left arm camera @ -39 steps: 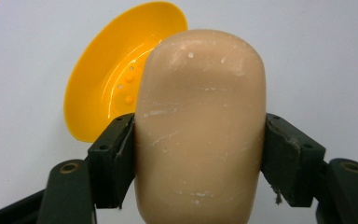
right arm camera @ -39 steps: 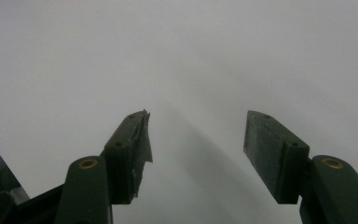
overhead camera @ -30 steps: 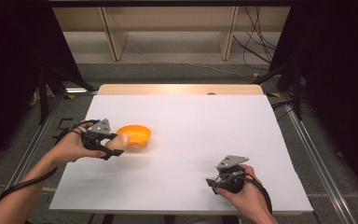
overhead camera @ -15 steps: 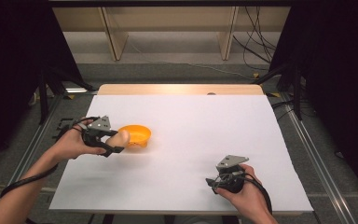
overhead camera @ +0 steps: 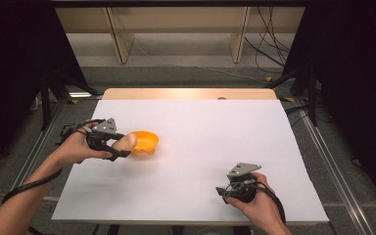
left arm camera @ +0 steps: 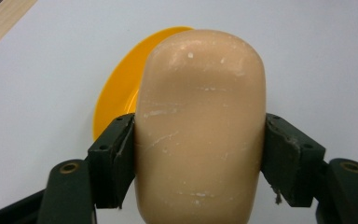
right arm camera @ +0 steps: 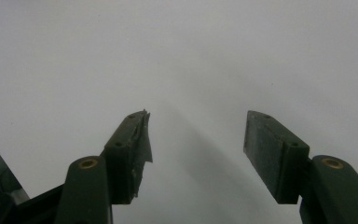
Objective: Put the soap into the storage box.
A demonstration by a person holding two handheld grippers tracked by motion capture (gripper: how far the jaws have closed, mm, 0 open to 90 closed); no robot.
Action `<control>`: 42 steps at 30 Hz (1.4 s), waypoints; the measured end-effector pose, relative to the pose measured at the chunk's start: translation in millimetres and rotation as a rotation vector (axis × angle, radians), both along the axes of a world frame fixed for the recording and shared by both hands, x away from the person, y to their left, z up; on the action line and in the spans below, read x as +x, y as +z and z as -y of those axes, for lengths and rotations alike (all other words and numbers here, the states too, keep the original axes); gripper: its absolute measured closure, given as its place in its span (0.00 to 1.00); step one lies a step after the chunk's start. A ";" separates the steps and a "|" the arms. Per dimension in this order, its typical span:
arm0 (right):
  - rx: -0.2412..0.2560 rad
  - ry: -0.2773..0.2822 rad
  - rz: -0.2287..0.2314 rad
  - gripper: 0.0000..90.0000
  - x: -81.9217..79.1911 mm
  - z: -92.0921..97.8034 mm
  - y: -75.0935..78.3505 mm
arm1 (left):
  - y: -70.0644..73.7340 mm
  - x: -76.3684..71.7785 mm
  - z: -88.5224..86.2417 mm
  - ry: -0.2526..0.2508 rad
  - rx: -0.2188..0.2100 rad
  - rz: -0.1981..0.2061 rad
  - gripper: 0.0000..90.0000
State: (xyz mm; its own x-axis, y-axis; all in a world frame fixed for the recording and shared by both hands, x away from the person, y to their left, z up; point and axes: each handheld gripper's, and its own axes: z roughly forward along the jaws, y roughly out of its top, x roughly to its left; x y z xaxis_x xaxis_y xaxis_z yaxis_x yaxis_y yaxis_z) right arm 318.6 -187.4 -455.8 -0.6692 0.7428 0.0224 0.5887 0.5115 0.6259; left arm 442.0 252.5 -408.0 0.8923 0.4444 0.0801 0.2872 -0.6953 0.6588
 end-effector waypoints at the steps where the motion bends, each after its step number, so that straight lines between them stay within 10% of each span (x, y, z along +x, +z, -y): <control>1: 0.000 -0.001 -0.001 0.46 -0.1 0.0 0.0 | 0.7 1.1 -0.3 -0.011 0.007 0.005 0.36; 42: 0.012 -0.001 0.009 0.46 -0.3 0.2 0.4 | 4.4 24.4 5.0 -0.010 0.019 0.000 0.36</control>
State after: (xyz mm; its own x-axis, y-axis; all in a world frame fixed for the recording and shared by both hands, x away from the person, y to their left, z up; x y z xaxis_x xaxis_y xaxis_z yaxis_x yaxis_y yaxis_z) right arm 318.2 -187.6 -455.4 -0.6686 0.7431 0.0254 0.5837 0.5034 0.6371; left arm 466.4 247.5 -403.6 0.8968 0.4334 0.0887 0.2798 -0.7109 0.6452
